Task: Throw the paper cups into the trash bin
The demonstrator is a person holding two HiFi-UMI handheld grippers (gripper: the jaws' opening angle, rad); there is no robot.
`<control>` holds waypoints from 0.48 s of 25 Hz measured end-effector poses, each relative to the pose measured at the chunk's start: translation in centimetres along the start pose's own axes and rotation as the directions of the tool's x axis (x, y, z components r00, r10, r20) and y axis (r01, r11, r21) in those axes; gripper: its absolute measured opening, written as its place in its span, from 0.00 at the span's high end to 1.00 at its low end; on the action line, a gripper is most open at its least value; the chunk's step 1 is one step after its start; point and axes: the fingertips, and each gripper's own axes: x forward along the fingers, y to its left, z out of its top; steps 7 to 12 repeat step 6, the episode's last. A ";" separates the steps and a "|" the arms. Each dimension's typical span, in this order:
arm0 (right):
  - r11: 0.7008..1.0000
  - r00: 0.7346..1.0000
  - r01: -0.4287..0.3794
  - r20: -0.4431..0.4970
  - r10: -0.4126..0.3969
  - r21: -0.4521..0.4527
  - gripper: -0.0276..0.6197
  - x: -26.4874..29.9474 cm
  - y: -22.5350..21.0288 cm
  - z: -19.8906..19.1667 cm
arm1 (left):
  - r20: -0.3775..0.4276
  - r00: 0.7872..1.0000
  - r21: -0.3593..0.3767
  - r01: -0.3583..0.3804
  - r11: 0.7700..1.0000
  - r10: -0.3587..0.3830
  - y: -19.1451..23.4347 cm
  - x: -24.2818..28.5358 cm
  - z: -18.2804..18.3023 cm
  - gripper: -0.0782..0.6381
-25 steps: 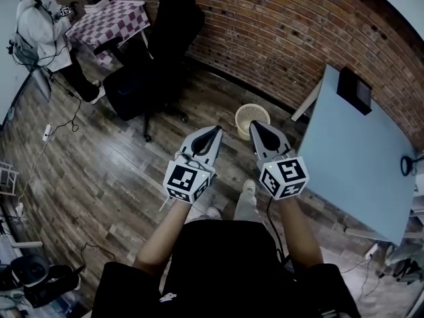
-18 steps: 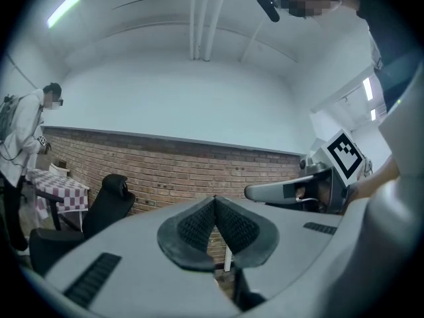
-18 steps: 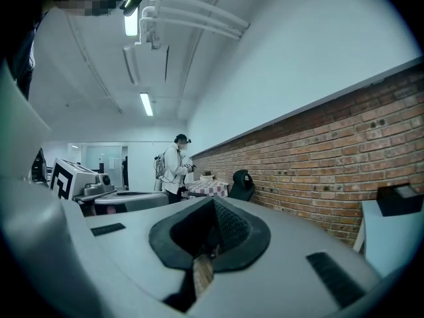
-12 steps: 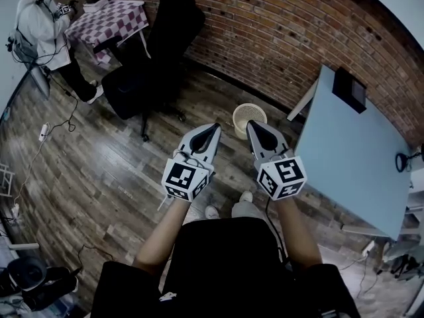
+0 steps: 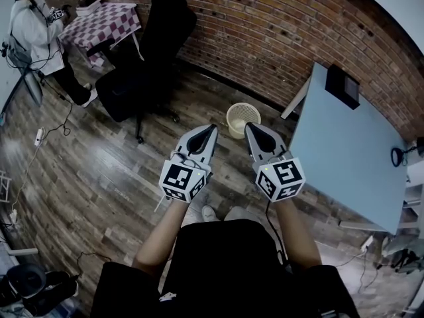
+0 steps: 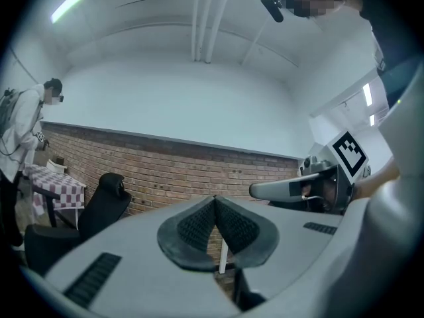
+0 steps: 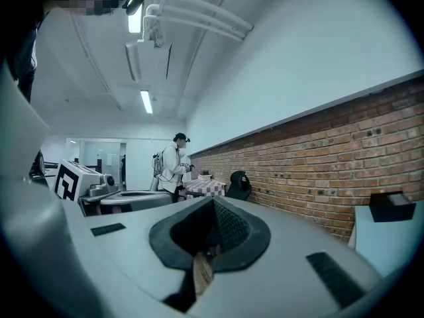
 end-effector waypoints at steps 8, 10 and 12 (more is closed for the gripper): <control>1.000 1.000 0.001 -0.013 -0.001 -0.005 0.96 -0.6 0.1 -1.0 | -0.009 1.000 0.002 0.002 1.000 -0.002 -0.4 0.1 -0.8 0.88; 1.000 1.000 0.001 -0.013 -0.001 -0.005 0.96 -0.6 0.1 -1.0 | -0.009 1.000 0.002 0.002 1.000 -0.002 -0.4 0.1 -0.8 0.88; 1.000 1.000 0.001 -0.013 -0.001 -0.005 0.96 -0.6 0.1 -1.0 | -0.009 1.000 0.002 0.002 1.000 -0.002 -0.4 0.1 -0.8 0.88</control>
